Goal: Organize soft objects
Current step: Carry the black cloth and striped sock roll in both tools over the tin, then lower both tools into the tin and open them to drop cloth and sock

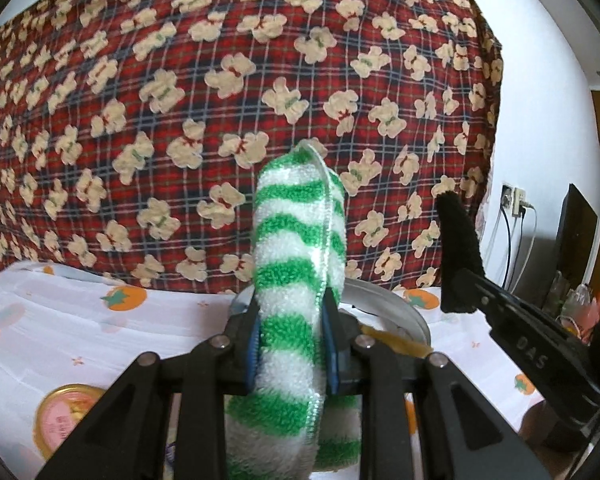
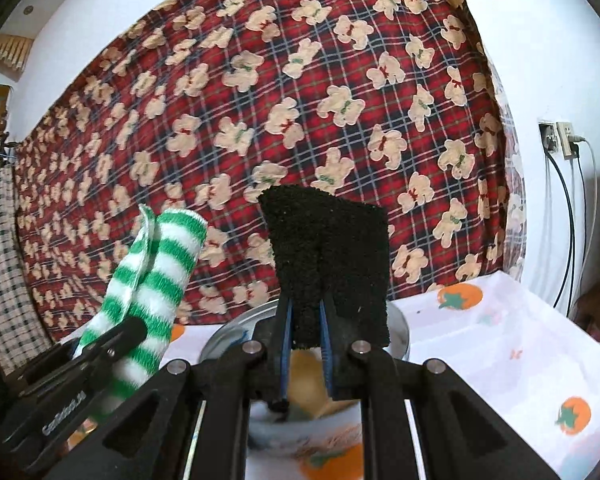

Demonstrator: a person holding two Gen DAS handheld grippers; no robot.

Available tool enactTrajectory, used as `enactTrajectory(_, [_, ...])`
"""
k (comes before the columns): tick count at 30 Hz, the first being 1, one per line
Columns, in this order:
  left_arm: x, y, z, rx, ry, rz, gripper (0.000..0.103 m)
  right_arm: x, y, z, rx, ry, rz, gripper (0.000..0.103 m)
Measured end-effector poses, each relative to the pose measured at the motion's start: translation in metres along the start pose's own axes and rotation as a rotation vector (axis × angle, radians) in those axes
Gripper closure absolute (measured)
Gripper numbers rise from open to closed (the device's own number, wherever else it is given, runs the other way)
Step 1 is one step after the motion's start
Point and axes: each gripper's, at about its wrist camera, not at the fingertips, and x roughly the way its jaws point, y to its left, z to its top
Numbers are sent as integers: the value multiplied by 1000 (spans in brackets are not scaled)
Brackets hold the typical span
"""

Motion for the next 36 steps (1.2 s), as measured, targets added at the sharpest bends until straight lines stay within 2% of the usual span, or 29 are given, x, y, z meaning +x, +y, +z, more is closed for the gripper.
enactTrajectory(17, [92,-25,-1,-15,104,27,80,95,-36,-2,9,144,-66,89])
enactTrajectory(30, [119,-43,-15,42,122,65,80,136,-42,-22,-11,298,-52,89])
enactTrajectory(36, [131,-42,-23,54,146,53,80,141,-40,-26,-31,323,-51,89])
